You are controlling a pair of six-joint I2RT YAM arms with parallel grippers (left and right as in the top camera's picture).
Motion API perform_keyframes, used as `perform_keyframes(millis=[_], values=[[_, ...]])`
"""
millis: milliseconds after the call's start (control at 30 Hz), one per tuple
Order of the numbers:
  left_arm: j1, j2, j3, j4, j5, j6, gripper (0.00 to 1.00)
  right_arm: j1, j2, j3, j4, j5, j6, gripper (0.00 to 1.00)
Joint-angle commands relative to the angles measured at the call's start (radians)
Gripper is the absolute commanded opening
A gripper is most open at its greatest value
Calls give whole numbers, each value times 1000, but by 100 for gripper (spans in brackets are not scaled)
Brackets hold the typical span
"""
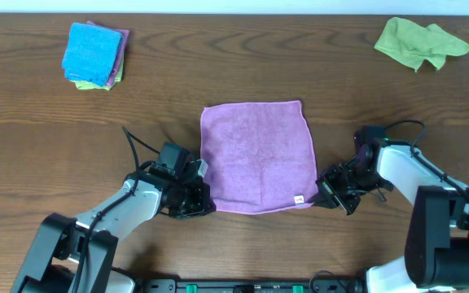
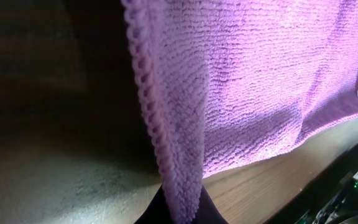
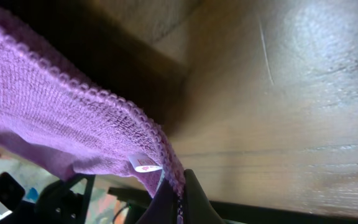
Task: Fold the cloth
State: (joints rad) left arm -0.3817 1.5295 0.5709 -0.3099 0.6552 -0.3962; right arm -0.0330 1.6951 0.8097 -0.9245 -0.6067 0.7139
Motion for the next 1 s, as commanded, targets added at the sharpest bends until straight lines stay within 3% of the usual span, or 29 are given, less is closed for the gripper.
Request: perform_keyframes(millis=[0, 367, 567, 967], values=[[2, -8, 5, -9, 27, -13, 6, 8, 9, 12, -11, -10, -82, 1], [2, -103, 67, -35, 87, -38, 6, 35, -9, 12, 42, 131, -200, 1], [2, -201, 140, -42, -40, -31, 6, 39, -16, 13, 112, 97, -223, 1], [2, -204, 161, -196, -204, -26, 6, 40, -24, 44, 232, -66, -225, 1]])
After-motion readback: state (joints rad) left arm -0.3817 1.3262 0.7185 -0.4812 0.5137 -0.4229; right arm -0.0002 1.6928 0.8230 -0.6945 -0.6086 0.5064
